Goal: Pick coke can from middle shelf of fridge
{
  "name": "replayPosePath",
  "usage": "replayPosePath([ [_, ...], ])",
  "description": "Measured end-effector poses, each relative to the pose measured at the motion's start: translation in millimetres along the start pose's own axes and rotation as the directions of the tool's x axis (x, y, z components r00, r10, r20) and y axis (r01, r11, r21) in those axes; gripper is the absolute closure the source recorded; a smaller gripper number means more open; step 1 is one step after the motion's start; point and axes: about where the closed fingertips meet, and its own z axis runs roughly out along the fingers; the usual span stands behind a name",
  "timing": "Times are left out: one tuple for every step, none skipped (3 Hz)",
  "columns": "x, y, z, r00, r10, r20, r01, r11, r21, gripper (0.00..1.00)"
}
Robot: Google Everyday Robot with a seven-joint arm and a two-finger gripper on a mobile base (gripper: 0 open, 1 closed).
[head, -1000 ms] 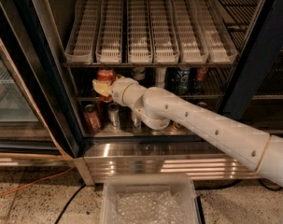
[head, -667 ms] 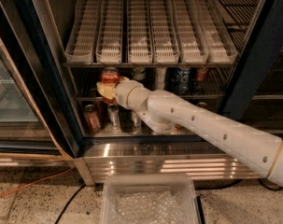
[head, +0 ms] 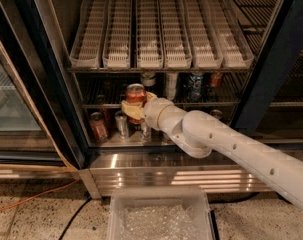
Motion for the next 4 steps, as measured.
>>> replayPosePath([
  [9, -20, -38, 1.0, -0.009, 0.012, 0.008, 0.9997, 0.024, 1.0],
  [10, -20, -33, 1.0, -0.011, 0.002, 0.011, 0.9999, 0.007, 1.0],
  [15, -19, -69, 0.999, 0.0, -0.037, 0.0, 1.0, 0.0, 1.0],
  [16, -20, -72, 0.999, -0.001, -0.038, 0.001, 1.0, 0.004, 1.0],
])
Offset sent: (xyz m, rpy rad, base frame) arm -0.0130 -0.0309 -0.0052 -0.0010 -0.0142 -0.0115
